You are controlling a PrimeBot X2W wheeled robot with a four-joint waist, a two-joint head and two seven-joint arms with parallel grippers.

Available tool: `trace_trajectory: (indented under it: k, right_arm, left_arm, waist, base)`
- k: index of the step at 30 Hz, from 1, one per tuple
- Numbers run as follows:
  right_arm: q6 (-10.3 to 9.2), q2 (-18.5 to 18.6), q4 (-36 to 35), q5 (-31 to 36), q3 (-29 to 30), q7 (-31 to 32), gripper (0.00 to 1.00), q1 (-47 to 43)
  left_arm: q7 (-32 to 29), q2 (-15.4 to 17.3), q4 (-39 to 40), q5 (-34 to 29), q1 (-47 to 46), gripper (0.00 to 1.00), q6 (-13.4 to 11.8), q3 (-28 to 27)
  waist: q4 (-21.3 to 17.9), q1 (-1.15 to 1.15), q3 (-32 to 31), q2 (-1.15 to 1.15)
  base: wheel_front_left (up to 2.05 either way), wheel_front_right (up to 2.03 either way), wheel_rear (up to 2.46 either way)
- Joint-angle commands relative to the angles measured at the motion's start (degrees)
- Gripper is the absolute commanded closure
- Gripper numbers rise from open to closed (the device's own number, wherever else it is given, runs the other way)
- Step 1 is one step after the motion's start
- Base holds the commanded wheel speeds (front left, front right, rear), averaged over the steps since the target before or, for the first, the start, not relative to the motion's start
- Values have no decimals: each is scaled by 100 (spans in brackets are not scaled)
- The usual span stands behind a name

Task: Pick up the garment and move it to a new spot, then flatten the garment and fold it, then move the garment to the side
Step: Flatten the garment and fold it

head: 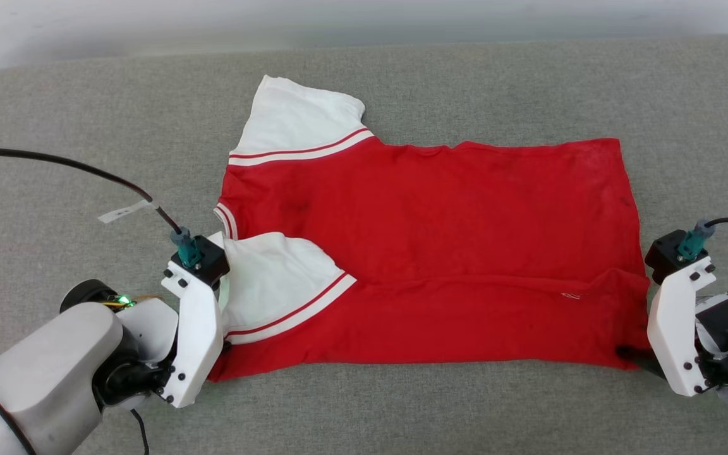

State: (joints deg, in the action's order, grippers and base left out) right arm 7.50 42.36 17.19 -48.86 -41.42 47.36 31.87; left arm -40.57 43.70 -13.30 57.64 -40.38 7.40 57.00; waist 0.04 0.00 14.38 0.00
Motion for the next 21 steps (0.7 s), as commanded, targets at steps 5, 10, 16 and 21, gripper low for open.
trace_trajectory:
  k: [5, 10, 16, 21]
  right_arm:
    - [6, -443, 398, -57, -345, -256, 0, -451]
    - [5, -462, 494, -46, -447, -683, 100, -296]
    - [0, -91, 167, -195, -444, -1178, 100, -49]
    - [-2, 298, -207, -379, -537, -1343, 100, -190]
  left_arm:
    - [97, -50, 29, -34, -85, 100, 2, 73]
    - [172, 8, -39, 57, 27, 100, 3, 60]
    - [290, 98, -46, 181, 174, 100, 3, 18]
    - [304, 293, 142, 316, 427, 100, 0, 44]
  waist:
    - [72, 0, 95, 0]
    - [19, 0, 28, 0]
    - [-32, 0, -284, 0]
    - [-53, 0, -608, 0]
  base:
    - [0, 0, 0]
    - [0, 0, 0]
    - [0, 0, 0]
    - [0, 0, 0]
